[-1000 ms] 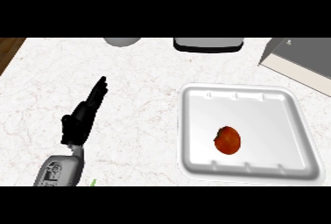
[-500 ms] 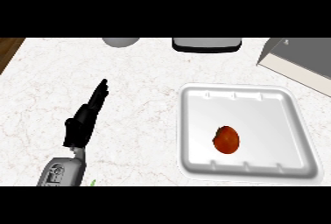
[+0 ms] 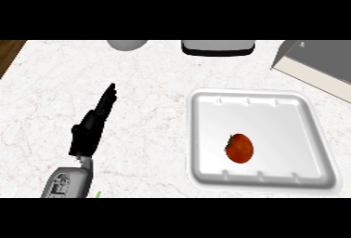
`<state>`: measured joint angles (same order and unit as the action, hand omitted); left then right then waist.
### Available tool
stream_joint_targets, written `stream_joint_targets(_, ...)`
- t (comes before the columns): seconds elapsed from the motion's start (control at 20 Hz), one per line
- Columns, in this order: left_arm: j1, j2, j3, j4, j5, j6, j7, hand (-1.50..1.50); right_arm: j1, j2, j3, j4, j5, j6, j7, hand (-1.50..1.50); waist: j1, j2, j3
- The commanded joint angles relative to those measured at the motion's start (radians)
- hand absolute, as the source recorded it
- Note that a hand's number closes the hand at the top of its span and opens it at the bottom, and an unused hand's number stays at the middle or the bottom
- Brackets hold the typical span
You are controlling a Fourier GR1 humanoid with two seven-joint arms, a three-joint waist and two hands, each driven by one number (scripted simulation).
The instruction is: Pick the cupcake from the tray and place it in the tiered shelf
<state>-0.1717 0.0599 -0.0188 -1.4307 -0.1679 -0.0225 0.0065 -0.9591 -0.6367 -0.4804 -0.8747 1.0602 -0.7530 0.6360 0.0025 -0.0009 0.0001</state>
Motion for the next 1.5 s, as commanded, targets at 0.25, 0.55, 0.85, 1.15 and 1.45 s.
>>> stream_joint_targets(0.25, -0.1, 0.031, 0.054, 0.06, 0.041, -0.035, 0.042, 0.0, -0.016, -0.023, -0.012, -0.156, -0.131, 0.024, -0.006, -1.5, -0.002, 0.002, 0.0)
stream_joint_targets(0.55, 0.02, -0.002, -0.002, -0.013, -0.006, 0.002, 0.004, 0.0, -0.001, -0.109, -0.109, -0.31, -0.187, -0.005, 0.042, -1.5, -0.008, -0.004, -0.001)
stream_joint_targets(0.85, 0.015, 0.015, 0.03, -0.045, 0.027, -0.012, 0.053, 0.0, 0.167, -0.145, -0.234, -0.578, -0.182, 0.181, 0.282, -1.5, -0.038, -0.013, -0.001)
stream_joint_targets(1.15, 0.089, 0.025, 0.036, -0.053, 0.013, 0.002, -0.003, 0.0, 0.434, -0.123, -0.388, -0.837, -0.33, 0.447, 0.383, -1.5, -0.072, -0.023, 0.0)
stream_joint_targets(1.45, 0.076, 0.047, 0.067, -0.071, 0.044, -0.016, 0.032, 0.0, 0.693, -0.069, -0.597, -1.101, -0.5, 0.661, 0.396, -1.5, -0.073, -0.02, 0.001)
